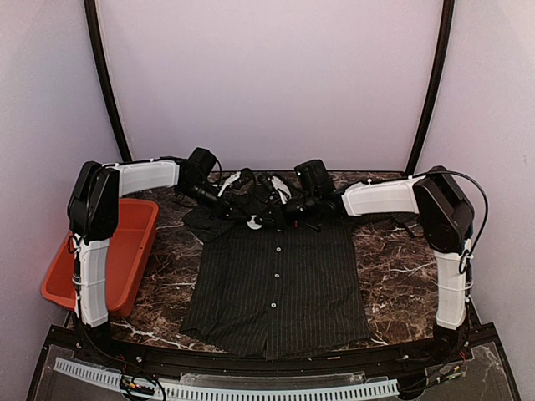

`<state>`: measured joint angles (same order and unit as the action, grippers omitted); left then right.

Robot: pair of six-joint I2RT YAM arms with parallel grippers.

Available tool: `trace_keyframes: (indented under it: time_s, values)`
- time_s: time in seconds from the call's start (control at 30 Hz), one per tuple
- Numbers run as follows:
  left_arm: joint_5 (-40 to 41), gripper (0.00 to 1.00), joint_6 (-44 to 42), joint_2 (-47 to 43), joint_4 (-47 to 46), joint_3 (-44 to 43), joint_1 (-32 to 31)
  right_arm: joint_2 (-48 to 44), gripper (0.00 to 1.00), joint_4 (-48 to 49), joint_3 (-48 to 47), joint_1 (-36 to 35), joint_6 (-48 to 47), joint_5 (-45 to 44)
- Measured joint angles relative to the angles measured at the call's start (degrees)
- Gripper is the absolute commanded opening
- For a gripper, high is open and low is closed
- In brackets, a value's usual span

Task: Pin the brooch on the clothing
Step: Pass from the right arm to the left, then hold the flattened clothing at the center of the board.

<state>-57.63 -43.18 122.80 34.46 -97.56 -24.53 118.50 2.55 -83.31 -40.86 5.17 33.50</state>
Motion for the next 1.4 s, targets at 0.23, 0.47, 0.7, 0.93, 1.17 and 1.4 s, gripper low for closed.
trace_keyframes:
  time_s: [0.23, 0.47, 0.7, 0.93, 1.17, 1.4]
  values:
    - [0.0, 0.01, 0.0, 0.0, 0.0, 0.0, 0.0, 0.0, 0.11, 0.0, 0.1, 0.0, -0.1, 0.1]
    - [0.0, 0.02, 0.0, 0.0, 0.0, 0.0, 0.0, 0.4, 0.0, 0.0, -0.2, 0.0, 0.0, 1.4]
    - [1.3, 0.41, 1.4, 0.2, -0.5, 0.0, 0.3, 0.7, 0.0, -0.3, -0.4, 0.0, -0.2, 1.0]
    - [4.9, 0.76, 7.8, 0.0, -8.1, 1.1, 3.1, 0.7, 0.0, -2.1, -1.1, 0.0, 1.0, -5.9]
    - [14.2, 0.78, 12.0, -0.9, -15.3, 4.8, 6.1, 1.7, 0.0, -6.7, -8.4, -0.1, 4.7, -20.0]
    - [18.4, 0.78, 11.6, -0.9, -17.7, 6.6, 4.7, 11.0, 0.0, -13.8, -25.6, -0.1, 11.1, -28.0]
